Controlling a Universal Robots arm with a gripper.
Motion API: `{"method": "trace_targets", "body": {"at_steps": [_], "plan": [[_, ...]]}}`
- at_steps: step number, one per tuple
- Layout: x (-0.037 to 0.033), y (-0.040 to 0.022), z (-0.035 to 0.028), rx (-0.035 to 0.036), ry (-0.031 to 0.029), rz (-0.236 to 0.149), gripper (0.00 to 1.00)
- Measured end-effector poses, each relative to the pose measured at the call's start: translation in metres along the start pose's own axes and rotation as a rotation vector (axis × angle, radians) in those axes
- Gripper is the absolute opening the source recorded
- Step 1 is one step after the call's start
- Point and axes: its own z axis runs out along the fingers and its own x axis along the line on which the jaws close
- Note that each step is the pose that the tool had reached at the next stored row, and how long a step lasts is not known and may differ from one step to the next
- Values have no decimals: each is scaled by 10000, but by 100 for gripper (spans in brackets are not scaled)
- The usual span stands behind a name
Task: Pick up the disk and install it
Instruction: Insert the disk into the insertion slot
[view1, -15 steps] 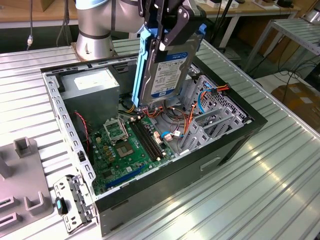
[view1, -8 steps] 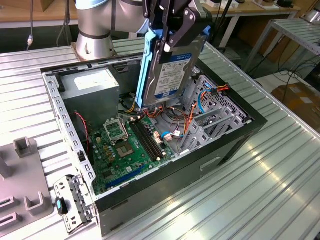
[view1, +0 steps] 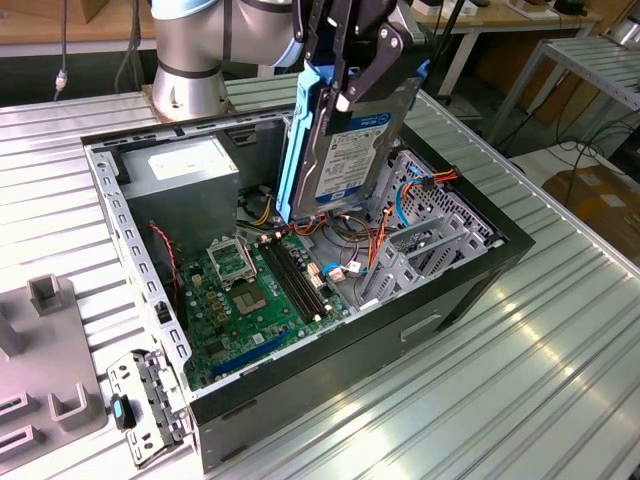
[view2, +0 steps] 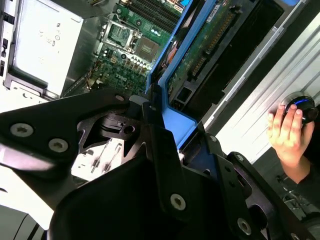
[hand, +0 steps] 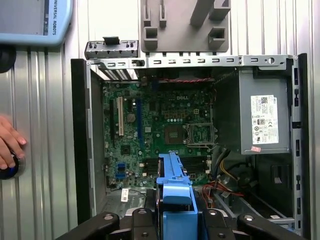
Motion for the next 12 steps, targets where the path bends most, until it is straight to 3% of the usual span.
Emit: {"method": "trace_targets", "body": {"at_steps": [9, 12], "plan": [[85, -22, 23, 4, -1, 10, 37], [88, -68, 44, 6, 0, 42, 37]]}}
